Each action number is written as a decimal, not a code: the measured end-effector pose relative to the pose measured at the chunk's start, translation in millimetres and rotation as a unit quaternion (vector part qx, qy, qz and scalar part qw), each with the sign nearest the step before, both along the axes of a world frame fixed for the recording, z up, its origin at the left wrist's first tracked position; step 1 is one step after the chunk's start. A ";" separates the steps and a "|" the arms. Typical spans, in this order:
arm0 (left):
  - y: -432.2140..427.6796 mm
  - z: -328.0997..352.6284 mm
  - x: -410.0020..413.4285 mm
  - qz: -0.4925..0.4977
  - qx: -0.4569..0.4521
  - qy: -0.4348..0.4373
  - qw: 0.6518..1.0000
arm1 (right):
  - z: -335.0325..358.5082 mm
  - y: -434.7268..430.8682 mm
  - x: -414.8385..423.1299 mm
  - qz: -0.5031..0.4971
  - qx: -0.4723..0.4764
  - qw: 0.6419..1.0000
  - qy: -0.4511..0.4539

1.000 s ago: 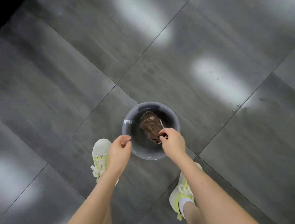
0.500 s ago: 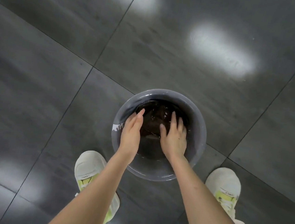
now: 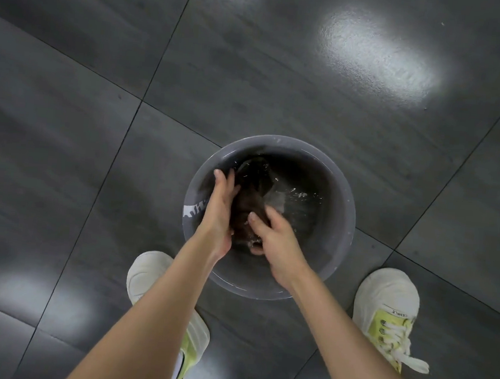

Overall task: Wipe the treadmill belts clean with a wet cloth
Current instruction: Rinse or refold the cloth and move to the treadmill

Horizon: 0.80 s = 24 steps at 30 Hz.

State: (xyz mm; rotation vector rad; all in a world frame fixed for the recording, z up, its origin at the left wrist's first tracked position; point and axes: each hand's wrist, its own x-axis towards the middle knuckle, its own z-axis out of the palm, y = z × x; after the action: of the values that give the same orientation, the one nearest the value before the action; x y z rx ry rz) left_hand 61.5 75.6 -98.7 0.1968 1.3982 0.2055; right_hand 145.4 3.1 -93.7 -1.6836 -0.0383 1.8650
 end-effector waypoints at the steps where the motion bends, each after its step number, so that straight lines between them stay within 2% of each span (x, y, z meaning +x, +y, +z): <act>1: 1.7 0.6 1.1 0.021 0.002 -0.006 1.000 | 10.9 -2.2 0.0 0.004 0.021 1.000 0.021; 3: 4.8 5.7 2.8 0.034 0.010 -0.004 0.999 | 24.3 -6.0 -0.5 -0.013 0.055 0.998 0.038; 5: 1.6 8.1 3.9 0.025 0.009 0.012 1.000 | 27.0 -5.1 -4.0 -0.043 0.066 0.997 0.004; 7: -6.8 12.0 8.9 -0.004 0.005 0.043 0.999 | 20.2 -0.5 -12.2 -0.031 0.049 0.993 -0.106; 9: -14.2 12.8 15.4 -0.011 0.008 0.071 0.997 | 14.4 5.2 -20.2 -0.023 0.024 0.974 -0.225; 12: -17.0 14.5 22.5 0.018 0.035 0.106 0.994 | 8.7 12.5 -25.6 -0.016 -0.007 0.942 -0.334; 16: -15.6 14.0 26.7 -0.004 0.096 0.155 0.983 | -0.4 12.7 -25.7 0.009 -0.008 0.927 -0.376; 20: -19.6 10.0 24.9 -0.011 0.122 0.185 0.975 | -5.0 9.4 -19.5 0.119 0.022 0.915 -0.385; 22: -25.2 5.6 21.7 -0.038 0.127 0.187 0.973 | -11.9 6.4 -9.4 0.173 0.003 0.905 -0.388; 24: -32.0 -1.7 16.5 -0.060 0.107 0.179 0.976 | -28.7 3.5 4.4 0.154 -0.047 0.896 -0.414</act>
State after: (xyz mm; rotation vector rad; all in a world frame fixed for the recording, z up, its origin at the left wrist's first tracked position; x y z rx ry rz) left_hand 78.0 43.6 -100.4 0.5163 1.7156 0.2272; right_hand 149.8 6.7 -122.4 -2.5402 -0.5967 1.2095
